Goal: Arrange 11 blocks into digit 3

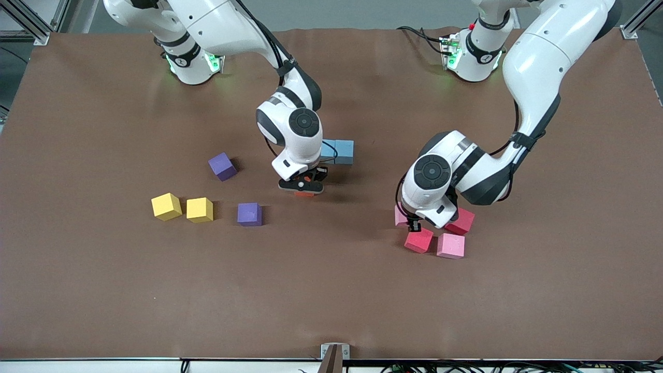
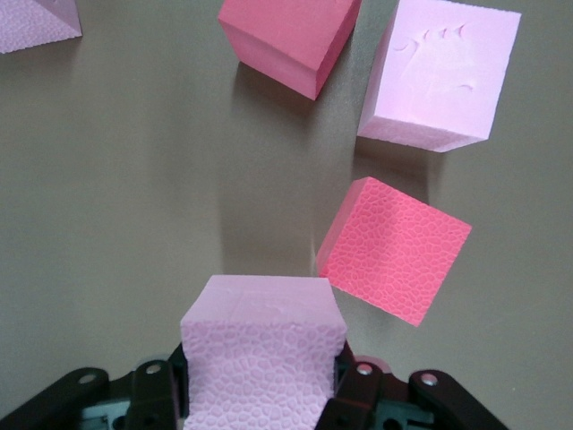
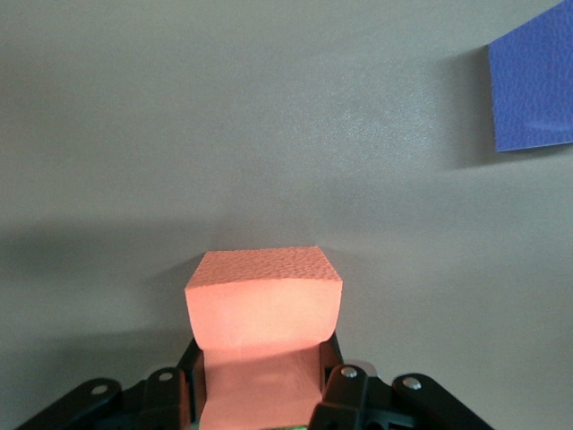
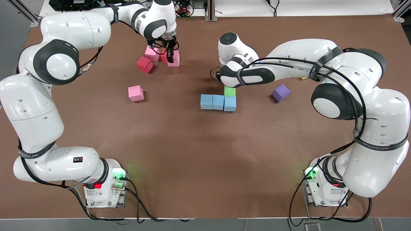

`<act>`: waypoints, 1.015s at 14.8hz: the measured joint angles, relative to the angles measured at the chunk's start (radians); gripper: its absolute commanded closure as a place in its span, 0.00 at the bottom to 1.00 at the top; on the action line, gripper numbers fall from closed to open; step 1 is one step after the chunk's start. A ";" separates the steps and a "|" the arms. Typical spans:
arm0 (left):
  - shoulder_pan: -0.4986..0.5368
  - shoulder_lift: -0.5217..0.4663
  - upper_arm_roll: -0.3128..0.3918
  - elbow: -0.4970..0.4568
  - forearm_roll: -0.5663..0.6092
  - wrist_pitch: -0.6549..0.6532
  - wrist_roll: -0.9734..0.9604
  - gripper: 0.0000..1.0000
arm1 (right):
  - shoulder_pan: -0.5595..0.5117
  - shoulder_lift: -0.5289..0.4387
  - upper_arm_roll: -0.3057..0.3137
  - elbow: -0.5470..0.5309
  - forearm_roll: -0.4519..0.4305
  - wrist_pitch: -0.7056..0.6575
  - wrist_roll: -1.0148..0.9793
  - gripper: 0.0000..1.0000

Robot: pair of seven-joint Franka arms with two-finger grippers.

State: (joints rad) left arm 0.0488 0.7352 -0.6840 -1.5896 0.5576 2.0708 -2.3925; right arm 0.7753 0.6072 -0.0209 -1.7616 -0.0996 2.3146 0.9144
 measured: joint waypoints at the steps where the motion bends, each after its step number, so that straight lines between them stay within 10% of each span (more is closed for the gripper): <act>1: 0.000 0.000 0.000 0.000 0.000 0.000 0.000 0.61 | 0.000 0.000 0.000 0.000 0.000 0.000 0.000 0.93; 4: 0.000 0.000 0.000 0.001 0.000 0.000 0.000 0.61 | 0.000 0.000 0.000 0.000 0.000 0.000 0.000 0.87; 5: 0.000 0.000 0.000 0.001 0.000 0.000 0.000 0.61 | 0.000 0.000 0.000 0.000 0.000 0.000 0.000 0.30; 6: 0.000 0.000 0.000 0.001 0.000 0.001 0.000 0.61 | 0.000 0.000 0.000 0.001 0.000 0.000 0.000 0.04; 15: 0.001 0.000 0.000 0.002 0.000 0.001 0.000 0.61 | 0.000 0.000 0.000 0.017 0.000 -0.003 -0.021 0.00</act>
State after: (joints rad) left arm 0.0495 0.7352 -0.6838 -1.5871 0.5576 2.0720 -2.3925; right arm 0.7754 0.6074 -0.0213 -1.7443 -0.0997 2.3119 0.8937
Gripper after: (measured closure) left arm 0.449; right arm 0.000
